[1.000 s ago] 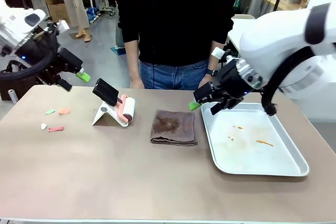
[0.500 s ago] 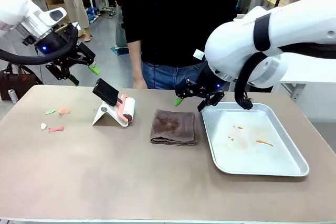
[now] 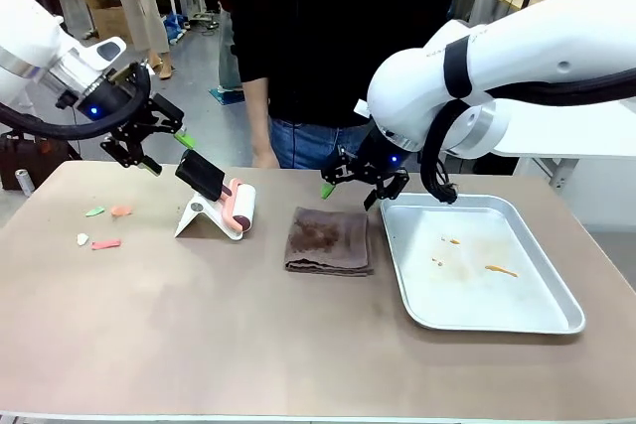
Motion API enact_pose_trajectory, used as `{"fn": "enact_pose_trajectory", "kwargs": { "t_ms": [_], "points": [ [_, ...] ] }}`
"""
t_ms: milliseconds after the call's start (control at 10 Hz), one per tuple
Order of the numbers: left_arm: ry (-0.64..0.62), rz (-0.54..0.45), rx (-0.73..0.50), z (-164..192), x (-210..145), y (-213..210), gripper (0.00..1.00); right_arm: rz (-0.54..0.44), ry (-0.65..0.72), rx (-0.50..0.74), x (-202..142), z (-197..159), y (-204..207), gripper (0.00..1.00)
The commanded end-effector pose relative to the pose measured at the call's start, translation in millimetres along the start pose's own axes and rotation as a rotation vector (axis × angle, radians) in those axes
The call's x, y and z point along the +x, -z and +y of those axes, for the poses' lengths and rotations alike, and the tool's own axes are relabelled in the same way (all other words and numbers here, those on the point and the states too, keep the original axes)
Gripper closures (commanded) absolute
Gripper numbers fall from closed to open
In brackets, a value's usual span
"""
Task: Clean the surface of the table.
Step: Hold the Lint Roller with your left hand and the towel with your right hand.
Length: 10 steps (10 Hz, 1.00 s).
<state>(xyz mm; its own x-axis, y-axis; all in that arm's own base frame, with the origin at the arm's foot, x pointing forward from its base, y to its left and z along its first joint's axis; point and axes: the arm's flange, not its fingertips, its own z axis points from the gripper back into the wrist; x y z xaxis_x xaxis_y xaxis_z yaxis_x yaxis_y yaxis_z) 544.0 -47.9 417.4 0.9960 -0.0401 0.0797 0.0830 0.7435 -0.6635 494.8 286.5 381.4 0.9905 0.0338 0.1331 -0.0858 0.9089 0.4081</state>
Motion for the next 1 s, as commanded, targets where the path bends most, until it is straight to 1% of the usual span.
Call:
{"fn": "enact_pose_trajectory", "kwargs": {
  "t_ms": [0, 100, 300, 500, 700, 900],
  "points": [
    [0.044, 0.022, -0.071, 6, 3, 11, 0.00, 0.016, 0.055, -0.029, 12, -1, 1, 0.00],
    [0.042, 0.031, -0.088, 14, 4, 16, 0.00, 0.013, 0.059, -0.028, 12, -2, 1, 0.00],
    [0.044, 0.001, -0.134, 21, 1, 24, 0.00, -0.004, 0.065, -0.018, 11, -3, -1, 0.00],
    [0.047, -0.020, -0.168, 19, 0, 33, 0.00, 0.028, 0.068, -0.037, 12, -1, 8, 0.00],
    [0.044, -0.014, -0.167, 17, -1, 35, 0.00, 0.060, 0.093, -0.083, 14, -3, 20, 0.00],
    [0.051, -0.003, -0.156, 13, -1, 37, 0.00, 0.094, 0.096, -0.200, 16, 6, 39, 0.00]
  ]
}}
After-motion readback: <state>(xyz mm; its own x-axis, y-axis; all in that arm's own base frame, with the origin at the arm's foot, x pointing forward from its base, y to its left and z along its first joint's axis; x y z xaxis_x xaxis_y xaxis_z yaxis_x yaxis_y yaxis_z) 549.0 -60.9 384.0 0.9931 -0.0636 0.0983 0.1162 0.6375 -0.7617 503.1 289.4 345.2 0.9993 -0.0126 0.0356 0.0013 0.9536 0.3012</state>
